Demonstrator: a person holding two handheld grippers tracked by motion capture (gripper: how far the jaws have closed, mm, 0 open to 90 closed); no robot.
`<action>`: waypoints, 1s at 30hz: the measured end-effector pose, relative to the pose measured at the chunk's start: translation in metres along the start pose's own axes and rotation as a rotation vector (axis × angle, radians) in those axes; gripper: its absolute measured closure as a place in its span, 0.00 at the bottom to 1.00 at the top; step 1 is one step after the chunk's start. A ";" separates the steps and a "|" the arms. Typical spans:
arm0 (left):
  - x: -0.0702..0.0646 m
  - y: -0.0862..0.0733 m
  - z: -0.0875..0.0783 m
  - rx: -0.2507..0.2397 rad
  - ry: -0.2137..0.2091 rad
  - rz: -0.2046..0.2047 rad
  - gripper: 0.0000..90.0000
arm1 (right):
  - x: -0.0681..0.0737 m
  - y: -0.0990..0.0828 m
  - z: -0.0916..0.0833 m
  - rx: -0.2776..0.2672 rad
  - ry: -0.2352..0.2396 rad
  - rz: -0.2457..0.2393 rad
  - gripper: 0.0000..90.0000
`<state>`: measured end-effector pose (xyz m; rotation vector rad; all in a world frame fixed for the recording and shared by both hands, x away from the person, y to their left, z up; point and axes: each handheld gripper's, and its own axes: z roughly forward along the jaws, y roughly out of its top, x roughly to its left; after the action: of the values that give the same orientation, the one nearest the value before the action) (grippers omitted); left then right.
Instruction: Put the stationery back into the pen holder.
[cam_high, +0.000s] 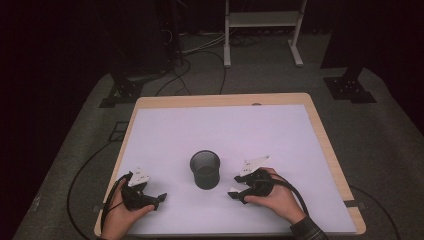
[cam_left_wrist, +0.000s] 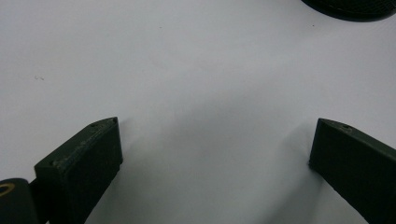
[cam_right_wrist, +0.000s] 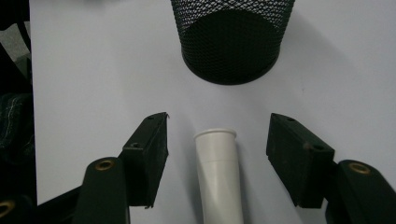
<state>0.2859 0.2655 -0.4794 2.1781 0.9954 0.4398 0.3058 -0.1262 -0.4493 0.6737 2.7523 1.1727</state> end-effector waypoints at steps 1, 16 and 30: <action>0.000 0.000 0.000 0.000 0.000 0.000 0.02 | 0.000 0.000 0.001 0.002 0.000 -0.002 0.42; 0.000 0.000 0.000 0.001 0.000 0.000 0.02 | 0.004 -0.005 0.021 0.062 -0.016 -0.026 0.50; 0.000 0.000 0.000 0.002 -0.001 -0.001 0.02 | 0.008 -0.007 0.020 0.052 -0.074 -0.045 0.70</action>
<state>0.2861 0.2656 -0.4793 2.1797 0.9964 0.4377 0.3007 -0.1136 -0.4679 0.6426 2.7300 1.0485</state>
